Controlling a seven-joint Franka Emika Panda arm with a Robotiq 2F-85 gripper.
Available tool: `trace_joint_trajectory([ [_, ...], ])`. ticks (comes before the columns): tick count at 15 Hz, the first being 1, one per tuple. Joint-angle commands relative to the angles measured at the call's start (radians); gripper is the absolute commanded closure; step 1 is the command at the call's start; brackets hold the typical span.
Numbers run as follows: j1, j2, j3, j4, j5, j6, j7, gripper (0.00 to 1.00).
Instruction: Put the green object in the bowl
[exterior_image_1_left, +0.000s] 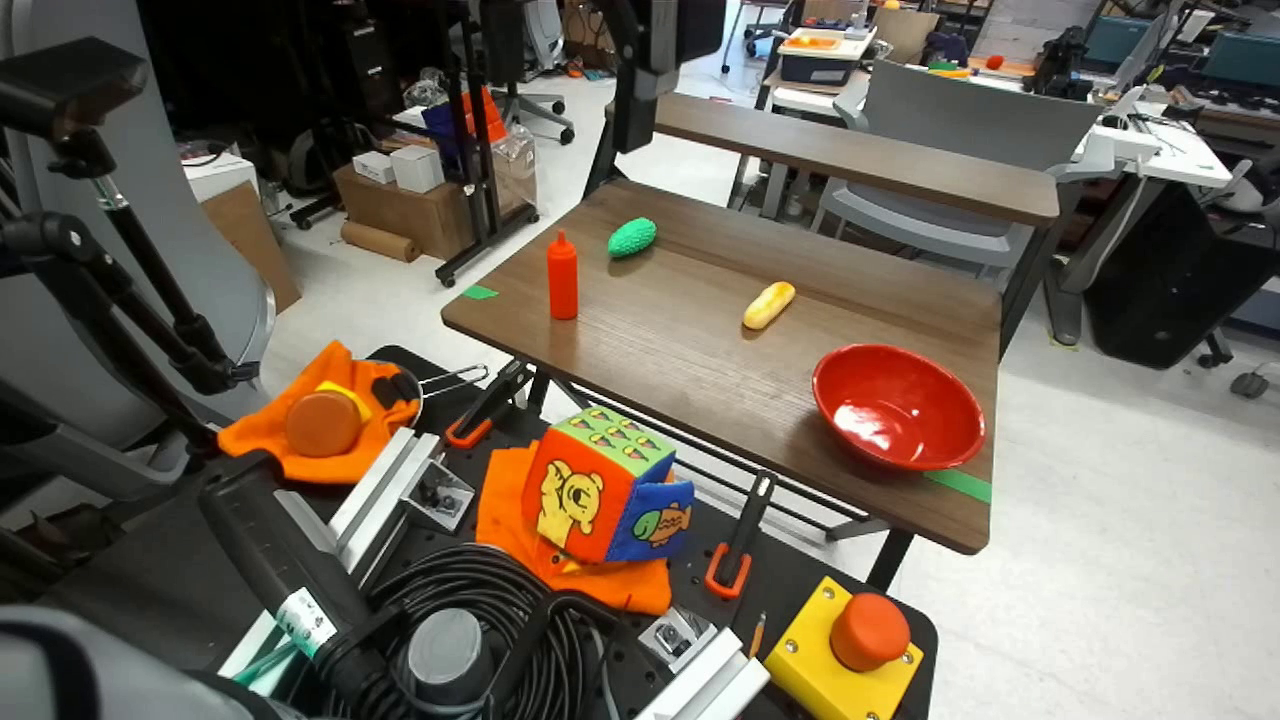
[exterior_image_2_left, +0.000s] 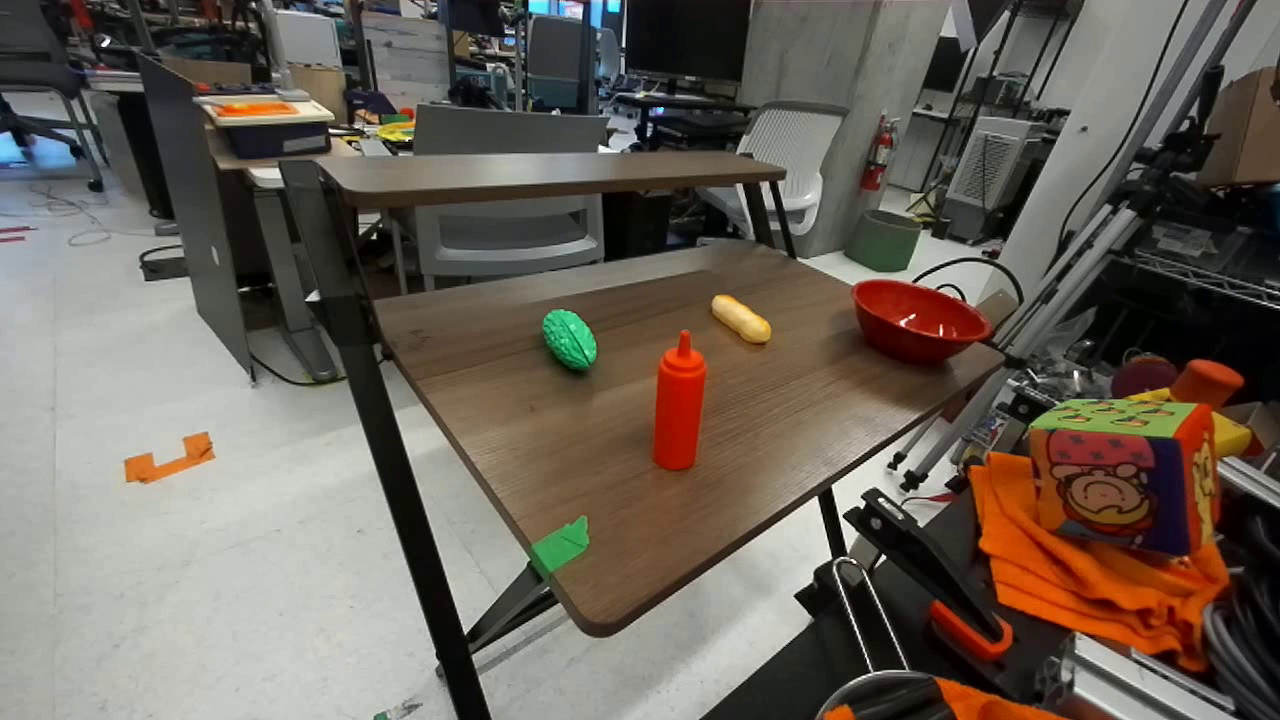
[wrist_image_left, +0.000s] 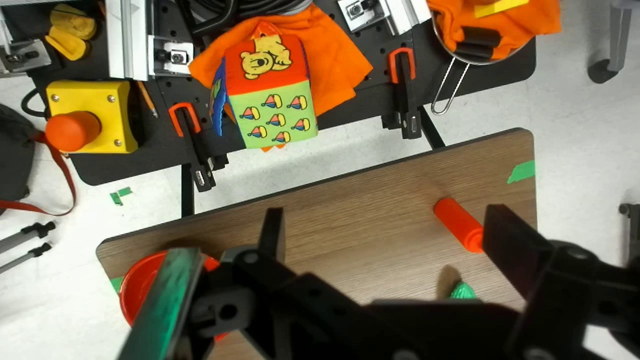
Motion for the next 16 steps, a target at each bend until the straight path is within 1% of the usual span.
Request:
trace_joint_trajectory([
  [1, 0.0, 0.198, 0.052, 0.124, 0.014, 0.043, 0.027, 0.0],
  [3, -0.008, 0.316, 0.095, 0.204, -0.007, 0.114, 0.071, 0.0],
  [7, -0.02, 0.554, 0.176, 0.381, -0.122, 0.189, 0.18, 0.0],
  [10, -0.006, 0.744, 0.204, 0.545, -0.245, 0.17, 0.285, 0.0],
  [12, 0.019, 0.874, 0.196, 0.669, -0.299, 0.143, 0.341, 0.0],
  [13, 0.036, 0.932, 0.183, 0.727, -0.301, 0.133, 0.357, 0.0],
  [16, 0.081, 1.108, 0.159, 0.898, -0.15, 0.077, 0.329, 0.0],
])
